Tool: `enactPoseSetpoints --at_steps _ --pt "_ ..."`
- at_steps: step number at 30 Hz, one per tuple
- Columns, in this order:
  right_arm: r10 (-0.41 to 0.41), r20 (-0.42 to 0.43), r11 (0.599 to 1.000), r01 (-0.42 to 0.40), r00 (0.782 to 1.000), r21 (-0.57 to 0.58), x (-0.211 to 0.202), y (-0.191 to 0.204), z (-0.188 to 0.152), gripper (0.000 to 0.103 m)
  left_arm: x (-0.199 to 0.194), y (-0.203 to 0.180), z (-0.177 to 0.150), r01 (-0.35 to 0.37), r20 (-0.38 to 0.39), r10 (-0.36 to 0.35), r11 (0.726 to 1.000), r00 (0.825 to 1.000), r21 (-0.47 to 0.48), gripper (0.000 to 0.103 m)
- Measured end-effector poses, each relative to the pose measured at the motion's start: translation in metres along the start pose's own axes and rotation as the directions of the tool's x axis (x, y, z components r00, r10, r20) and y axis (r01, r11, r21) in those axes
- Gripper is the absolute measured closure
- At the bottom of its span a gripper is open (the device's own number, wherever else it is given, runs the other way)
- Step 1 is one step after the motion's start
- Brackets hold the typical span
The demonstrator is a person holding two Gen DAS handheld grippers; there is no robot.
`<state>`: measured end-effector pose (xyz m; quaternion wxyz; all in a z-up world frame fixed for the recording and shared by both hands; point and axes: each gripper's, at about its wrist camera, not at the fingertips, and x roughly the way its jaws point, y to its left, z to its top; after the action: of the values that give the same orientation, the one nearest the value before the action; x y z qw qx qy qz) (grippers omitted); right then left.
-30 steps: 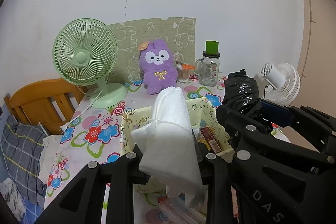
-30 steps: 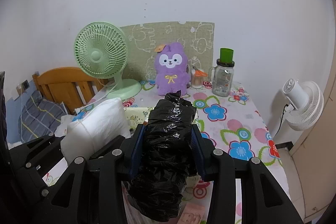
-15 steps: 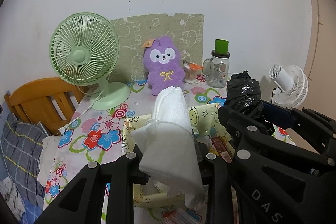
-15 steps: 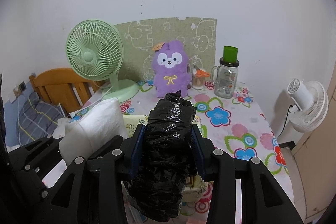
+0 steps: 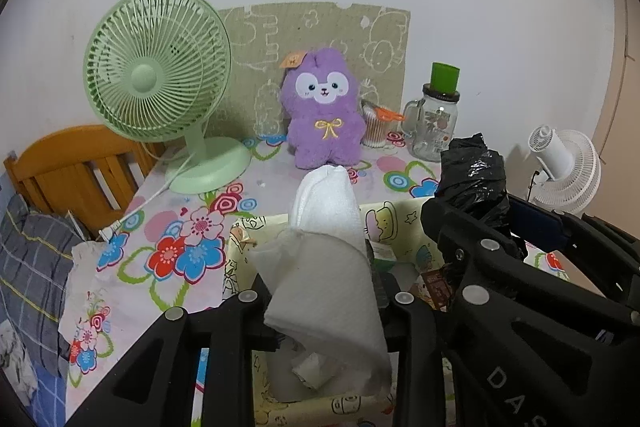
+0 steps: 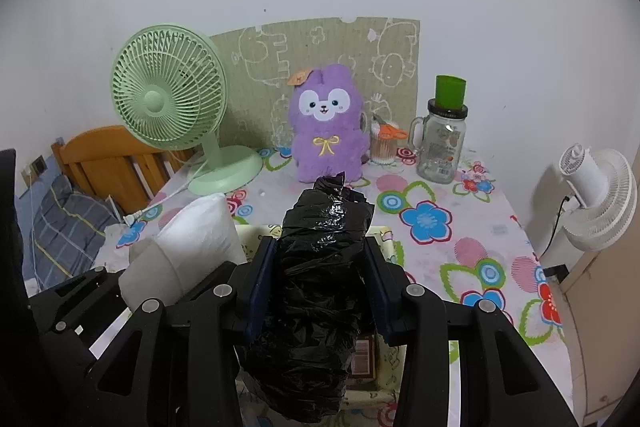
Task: Organize soft objects
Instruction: 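Lift the black bundle and white cloth with both tools over the fabric box, then open the right tool to drop the black bundle while the left tool releases the cloth, then withdraw both open tools from the fabric box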
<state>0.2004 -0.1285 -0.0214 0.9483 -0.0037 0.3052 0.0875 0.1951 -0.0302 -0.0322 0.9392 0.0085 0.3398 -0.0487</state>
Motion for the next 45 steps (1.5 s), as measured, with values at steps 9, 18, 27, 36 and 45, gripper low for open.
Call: enactPoseSetpoints --at_steps 9,18,27,36,45 --pt "0.018 -0.023 1.000 -0.018 1.000 0.010 0.020 -0.001 0.001 0.056 0.019 0.005 -0.002 -0.019 -0.031 0.019 1.000 0.999 -0.008 0.052" --pt "0.032 -0.050 0.999 -0.032 0.998 0.008 0.040 0.003 0.000 0.056 0.028 0.011 -0.004 -0.030 -0.056 0.030 1.000 0.998 0.000 0.030" --pt "0.060 -0.079 0.998 -0.060 0.995 -0.005 0.050 0.007 -0.005 0.029 0.029 0.014 -0.006 -0.031 -0.060 0.031 1.000 0.998 0.000 0.015" --pt "0.046 -0.075 0.999 -0.047 0.996 -0.012 0.041 0.006 -0.010 0.013 0.020 0.012 -0.012 -0.032 -0.054 0.032 0.999 0.998 0.004 0.007" --pt "0.035 -0.065 0.999 -0.036 0.997 -0.004 0.019 0.004 -0.018 0.010 0.001 0.007 -0.019 -0.011 -0.037 0.012 1.000 0.999 0.006 0.005"
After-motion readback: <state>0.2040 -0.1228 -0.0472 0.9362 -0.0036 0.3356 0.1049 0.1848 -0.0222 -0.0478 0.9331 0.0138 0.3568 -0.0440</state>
